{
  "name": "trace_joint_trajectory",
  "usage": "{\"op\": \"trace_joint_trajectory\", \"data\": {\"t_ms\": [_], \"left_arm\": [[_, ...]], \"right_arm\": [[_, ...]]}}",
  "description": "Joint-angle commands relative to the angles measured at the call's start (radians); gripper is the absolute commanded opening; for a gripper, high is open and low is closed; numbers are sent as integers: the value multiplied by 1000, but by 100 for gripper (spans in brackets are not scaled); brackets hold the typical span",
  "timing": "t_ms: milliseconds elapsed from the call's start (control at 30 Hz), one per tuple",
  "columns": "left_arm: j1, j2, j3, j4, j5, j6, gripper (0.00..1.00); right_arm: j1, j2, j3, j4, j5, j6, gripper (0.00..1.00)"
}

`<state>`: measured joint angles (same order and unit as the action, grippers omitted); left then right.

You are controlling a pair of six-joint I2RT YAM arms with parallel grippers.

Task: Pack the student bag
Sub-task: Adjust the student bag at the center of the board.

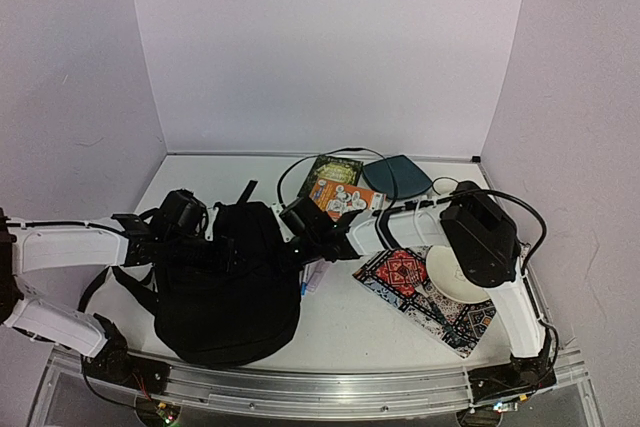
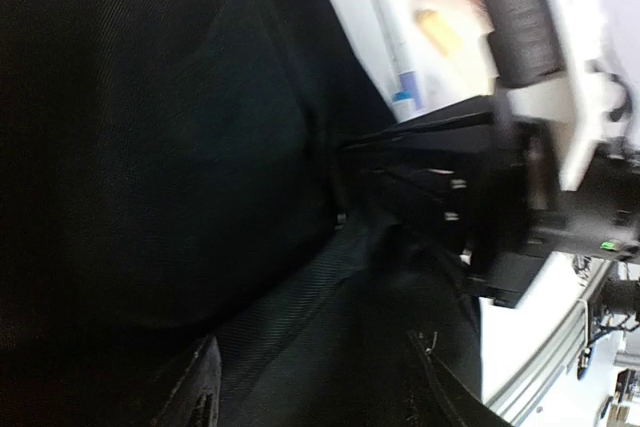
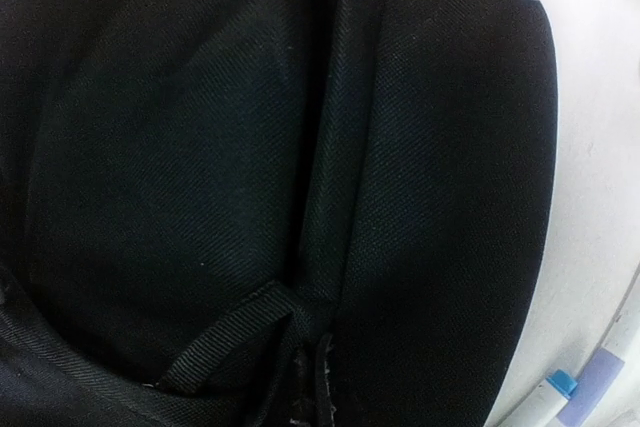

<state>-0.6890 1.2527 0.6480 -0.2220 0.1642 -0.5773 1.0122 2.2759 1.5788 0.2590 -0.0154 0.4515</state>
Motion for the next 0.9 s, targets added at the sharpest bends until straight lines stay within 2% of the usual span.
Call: {"op": "trace_joint_trajectory", "data": {"t_ms": [0,233,500,700,867], "left_arm": [[-6,-7,74,41,22,17,64],[-7,119,203,12,-5,89,68],[-20,281,353,-29,25,153,66],[-32,333,388,-37,77,171,53],[-33,365,401,-37,77,169,39]], "right_arm": [[-1,-85,-67,-20,-9,-28,0],[-8,-198,-160,37,-9,-45,0],[-17,-269,-214,97,-30,-40,0],[-20,-282,-230,128,-50,-31,0],[-20,-282,-232,139,-67,-25,0]]}}
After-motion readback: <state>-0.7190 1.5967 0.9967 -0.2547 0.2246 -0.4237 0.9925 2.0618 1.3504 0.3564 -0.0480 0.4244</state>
